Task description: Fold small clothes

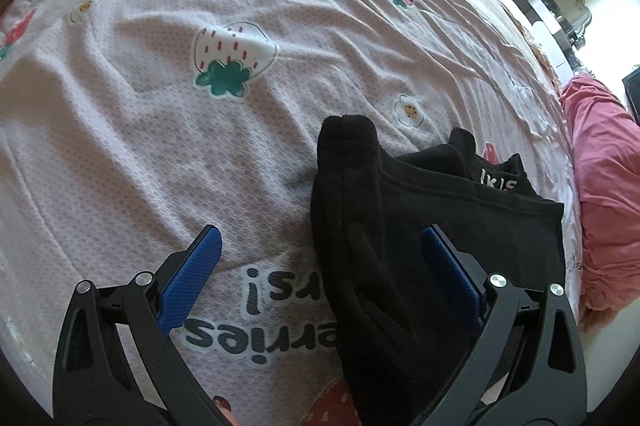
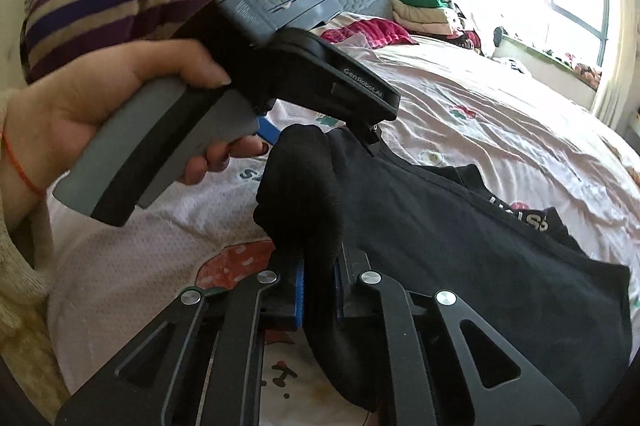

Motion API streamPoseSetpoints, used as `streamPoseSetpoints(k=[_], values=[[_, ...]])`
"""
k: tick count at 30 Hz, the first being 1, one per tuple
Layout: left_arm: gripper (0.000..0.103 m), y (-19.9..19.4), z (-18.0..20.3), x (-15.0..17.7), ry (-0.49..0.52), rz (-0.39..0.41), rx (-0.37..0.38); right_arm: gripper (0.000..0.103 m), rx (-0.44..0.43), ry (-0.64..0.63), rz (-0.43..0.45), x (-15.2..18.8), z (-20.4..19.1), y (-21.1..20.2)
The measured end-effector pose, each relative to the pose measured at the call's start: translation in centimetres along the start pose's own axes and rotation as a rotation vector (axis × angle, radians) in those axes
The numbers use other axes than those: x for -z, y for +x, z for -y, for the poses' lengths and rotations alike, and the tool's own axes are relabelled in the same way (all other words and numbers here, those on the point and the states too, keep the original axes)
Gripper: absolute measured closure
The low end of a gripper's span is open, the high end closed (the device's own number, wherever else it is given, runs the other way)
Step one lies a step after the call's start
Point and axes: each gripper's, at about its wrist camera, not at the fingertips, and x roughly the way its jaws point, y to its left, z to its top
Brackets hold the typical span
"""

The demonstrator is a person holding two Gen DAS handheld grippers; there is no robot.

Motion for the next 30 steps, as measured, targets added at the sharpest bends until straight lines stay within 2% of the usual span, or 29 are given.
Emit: streamPoseSetpoints(k=[6, 9, 11, 12, 13, 15, 16, 17, 19, 21, 23, 24, 28, 30], values=[[0.01, 0.7, 0.4, 0.4, -0.001, -0.03, 0.068, 0.095, -0.006, 0.015, 0.01, 0.0, 0.2, -0.2], [0.012, 1.1, 0.9, 0.7, 0.01, -0.032, 0.073, 0.094, -0.014, 0.013, 0.002, 0.1, 0.2, -0.1], [0.033, 1.4, 1.2, 0.9, 0.019, -0.031, 0.07, 0.093, -0.009, 0.001, -0.005, 0.3, 0.1, 0.0], [0.05, 1.5, 1.4, 1.0, 0.026, -0.029, 0.064, 0.093, -0.01, -0.002, -0.01, 0.4, 0.1, 0.1], [0.063, 1.5, 1.5, 1.0, 0.035, -0.026, 0.064, 0.089, -0.002, -0.014, -0.021, 0.5, -0.1, 0.2], [0.072, 1.4, 1.8, 1.0, 0.05, -0.017, 0.062, 0.081, 0.02, -0.035, -0.019, 0.9, -0.5, 0.1], [0.082, 1.2, 1.9, 0.9, 0.058, -0.008, 0.056, 0.072, 0.031, -0.055, -0.028, 1.1, -0.8, 0.2], [0.087, 1.0, 2.0, 0.9, 0.061, 0.001, 0.063, 0.062, 0.052, -0.08, -0.034, 1.3, -1.2, 0.2], [0.091, 0.5, 2.1, 0.7, 0.052, 0.014, 0.088, 0.054, 0.086, -0.128, -0.04, 1.7, -2.0, 0.2], [0.092, 0.1, 2.3, 0.7, 0.062, 0.021, 0.094, 0.05, 0.102, -0.166, -0.042, 2.0, -2.7, 0.3], [0.092, -0.1, 2.3, 0.7, 0.061, 0.024, 0.1, 0.041, 0.13, -0.225, -0.063, 2.2, -3.8, 0.9], [0.093, -0.1, 2.3, 0.7, 0.061, 0.025, 0.103, 0.039, 0.143, -0.246, -0.073, 2.3, -4.1, 1.1], [0.094, -0.3, 2.0, 0.6, 0.047, 0.023, 0.12, 0.038, 0.286, -0.353, -0.122, 3.1, -5.5, 3.2], [0.094, -0.4, 1.9, 0.6, 0.043, 0.023, 0.126, 0.041, 0.307, -0.36, -0.121, 3.2, -5.4, 3.6]])
